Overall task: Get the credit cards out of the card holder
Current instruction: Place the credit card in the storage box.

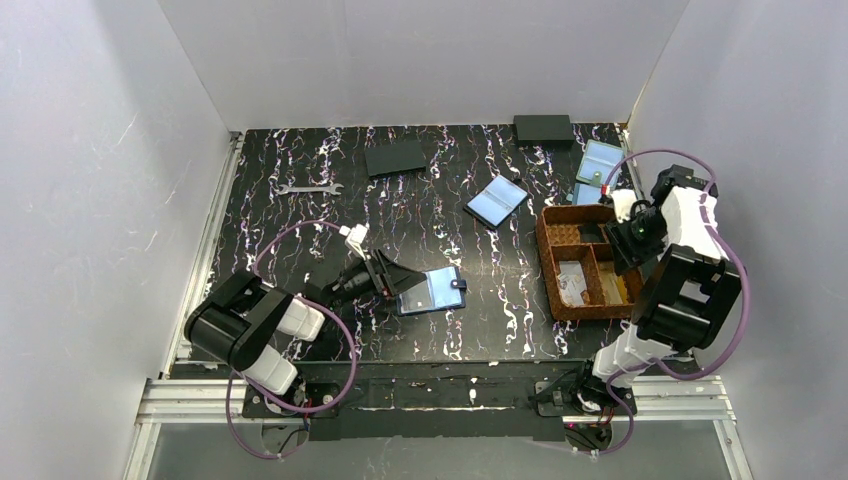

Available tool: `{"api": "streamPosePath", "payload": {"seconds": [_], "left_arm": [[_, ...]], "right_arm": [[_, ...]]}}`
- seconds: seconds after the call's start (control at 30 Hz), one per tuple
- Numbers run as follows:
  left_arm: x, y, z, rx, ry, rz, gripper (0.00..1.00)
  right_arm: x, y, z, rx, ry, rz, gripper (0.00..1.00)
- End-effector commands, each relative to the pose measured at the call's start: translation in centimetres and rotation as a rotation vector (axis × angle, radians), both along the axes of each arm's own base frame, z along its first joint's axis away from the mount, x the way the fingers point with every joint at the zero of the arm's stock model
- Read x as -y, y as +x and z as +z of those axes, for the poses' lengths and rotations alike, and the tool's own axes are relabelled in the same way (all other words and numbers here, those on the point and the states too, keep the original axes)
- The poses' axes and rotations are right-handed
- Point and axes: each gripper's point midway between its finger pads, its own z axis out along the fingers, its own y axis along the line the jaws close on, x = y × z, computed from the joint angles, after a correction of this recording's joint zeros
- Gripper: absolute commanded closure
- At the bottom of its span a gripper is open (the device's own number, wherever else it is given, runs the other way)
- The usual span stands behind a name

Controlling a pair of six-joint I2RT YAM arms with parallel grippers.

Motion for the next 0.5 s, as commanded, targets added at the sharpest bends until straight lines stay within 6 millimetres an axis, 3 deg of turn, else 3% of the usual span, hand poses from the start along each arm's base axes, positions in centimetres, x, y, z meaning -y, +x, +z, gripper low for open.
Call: {"api": "streamPosePath", "payload": {"seconds": [0.0,0.13,0.2,0.27,0.47], "left_arm": [[-0.1,0.3,2.0,0.059,-0.038,0.005,0.02],[0.1,0.4,1.2,-0.038,-0.064,-0.015,0.02],[0.6,0.3,1.0,-0.066,-0.070,-0.056,0.02],[0.9,0.0,1.0,-0.083,-0.076,-0.092,0.02],[1.5,-1.7,1.0,-0.137,-0.089,-0.125,0.05]], "right_arm": [[2.7,2.3,3.8,0.184,-0.165,-0.068,0.48],[2.6,3.2,6.6,0.295,-0.183,-0.054,0.48],[1.0,3.4,7.8,0.352,-0.121,0.001,0.46],[-1.8,3.0,8.6,0.397,-0.008,0.092,0.45],[-14.1,0.2,10.3,0.597,0.498,0.392,0.27]]}}
